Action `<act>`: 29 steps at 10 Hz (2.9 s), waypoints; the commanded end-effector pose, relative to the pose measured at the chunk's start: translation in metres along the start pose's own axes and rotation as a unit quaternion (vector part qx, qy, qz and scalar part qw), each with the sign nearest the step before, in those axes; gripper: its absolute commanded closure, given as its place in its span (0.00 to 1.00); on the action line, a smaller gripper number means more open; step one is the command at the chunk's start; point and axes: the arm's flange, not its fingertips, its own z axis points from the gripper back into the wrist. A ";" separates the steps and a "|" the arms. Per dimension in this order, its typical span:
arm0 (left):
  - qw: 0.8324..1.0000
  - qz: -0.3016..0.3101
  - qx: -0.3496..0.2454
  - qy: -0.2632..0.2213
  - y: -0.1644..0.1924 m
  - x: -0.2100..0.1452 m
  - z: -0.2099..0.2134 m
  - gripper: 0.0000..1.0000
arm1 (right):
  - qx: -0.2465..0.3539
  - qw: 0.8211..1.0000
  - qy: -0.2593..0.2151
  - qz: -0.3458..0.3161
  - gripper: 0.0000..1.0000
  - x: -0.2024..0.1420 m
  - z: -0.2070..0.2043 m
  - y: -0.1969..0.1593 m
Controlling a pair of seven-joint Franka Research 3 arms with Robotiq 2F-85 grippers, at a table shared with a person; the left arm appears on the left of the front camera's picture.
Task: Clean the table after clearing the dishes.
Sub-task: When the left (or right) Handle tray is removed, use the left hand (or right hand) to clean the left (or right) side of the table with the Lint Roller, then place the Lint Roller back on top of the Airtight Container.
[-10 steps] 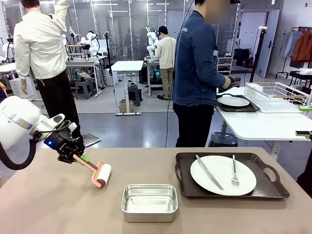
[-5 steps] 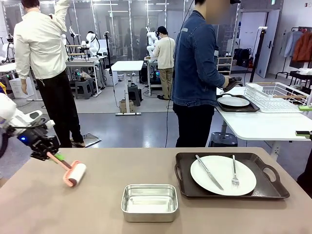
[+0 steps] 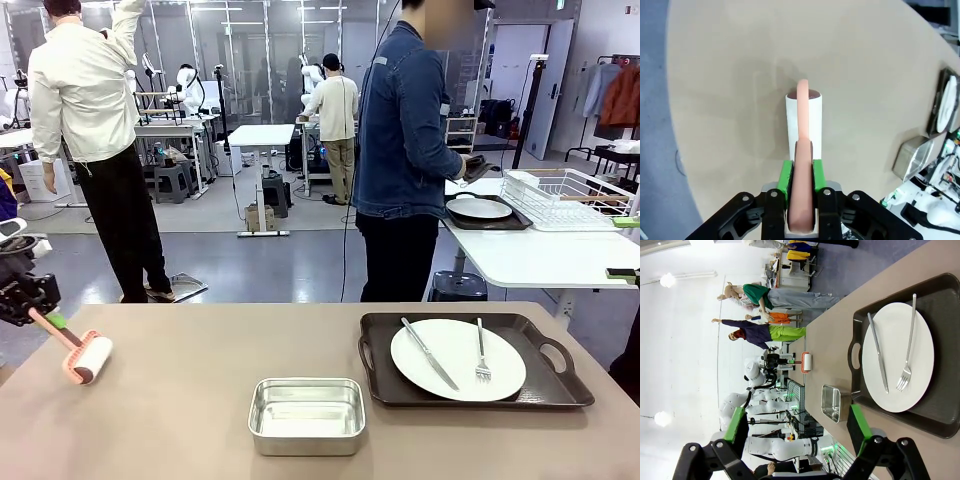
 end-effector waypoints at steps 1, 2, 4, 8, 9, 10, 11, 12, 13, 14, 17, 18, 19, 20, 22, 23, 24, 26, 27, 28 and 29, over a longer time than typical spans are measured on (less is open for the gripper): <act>1.000 0.009 0.018 0.003 -0.009 -0.006 0.018 0.79 | 0.003 1.000 0.001 0.000 0.00 -0.003 -0.002 0.003; 1.000 -0.003 0.019 -0.001 -0.016 -0.014 0.031 0.79 | 0.003 1.000 0.001 0.000 0.00 -0.003 -0.002 0.003; 0.999 -0.027 0.010 0.019 -0.037 -0.038 0.064 0.79 | 0.003 1.000 0.001 0.000 0.00 -0.003 -0.002 0.003; 1.000 -0.029 0.006 0.006 -0.041 -0.032 0.063 0.79 | 0.003 1.000 0.001 0.000 0.00 -0.003 -0.002 0.003; 1.000 -0.029 0.006 0.006 -0.041 -0.032 0.063 0.79 | 0.003 1.000 0.001 0.000 0.00 -0.003 -0.002 0.003; 1.000 -0.029 0.006 0.006 -0.041 -0.032 0.063 0.79 | 0.003 1.000 0.001 0.000 0.00 -0.003 -0.002 0.003; 1.000 -0.029 0.006 0.006 -0.041 -0.032 0.063 0.79 | 0.003 1.000 0.001 0.000 0.00 -0.003 -0.002 0.003; 1.000 -0.029 0.006 0.006 -0.041 -0.032 0.063 0.79 | 0.003 1.000 0.001 0.000 0.00 -0.003 -0.002 0.003; 1.000 -0.029 0.006 0.006 -0.041 -0.032 0.063 0.79 | 0.003 1.000 0.001 0.000 0.00 -0.003 -0.002 0.003; 1.000 -0.029 0.006 0.006 -0.041 -0.032 0.063 0.79 | 0.003 1.000 0.001 0.000 0.00 -0.003 -0.002 0.003; 0.969 -0.222 0.058 0.087 -0.136 -0.012 0.052 0.79 | 0.003 1.000 0.001 0.000 0.00 -0.003 -0.002 0.003; 0.952 -0.278 0.066 0.106 -0.177 -0.014 0.050 0.79 | 0.003 1.000 0.001 0.000 0.00 -0.003 -0.002 0.003; 0.927 -0.351 0.066 0.112 -0.223 -0.021 0.049 0.79 | 0.003 1.000 0.001 0.000 0.00 -0.003 -0.002 0.003; 0.891 -0.427 0.088 0.125 -0.276 -0.027 0.042 0.79 | 0.003 1.000 0.001 0.000 0.00 -0.003 -0.002 0.003; 0.805 -0.563 0.103 0.157 -0.380 -0.043 0.011 0.79 | 0.003 1.000 0.001 0.000 0.00 -0.003 -0.002 0.003; 0.759 -0.618 0.109 0.173 -0.428 -0.054 -0.006 0.79 | 0.003 1.000 0.001 0.000 0.00 -0.003 -0.002 0.003; 0.702 -0.680 0.108 0.183 -0.472 -0.069 -0.029 0.79 | 0.003 1.000 0.001 0.000 0.00 -0.003 -0.002 0.003; 0.619 -0.750 0.110 0.204 -0.526 -0.099 -0.077 0.79 | 0.003 1.000 0.001 0.000 0.00 -0.003 -0.002 0.003; 0.595 -0.766 0.122 0.208 -0.544 -0.112 -0.102 0.79 | 0.003 1.000 0.001 0.000 0.00 -0.003 -0.002 0.003; 0.587 -0.769 0.129 0.217 -0.558 -0.127 -0.121 0.79 | 0.003 1.000 0.001 0.000 0.00 -0.003 -0.002 0.003; 0.579 -0.773 0.138 0.219 -0.565 -0.136 -0.141 0.79 | 0.003 1.000 0.001 0.000 0.00 -0.003 -0.002 0.003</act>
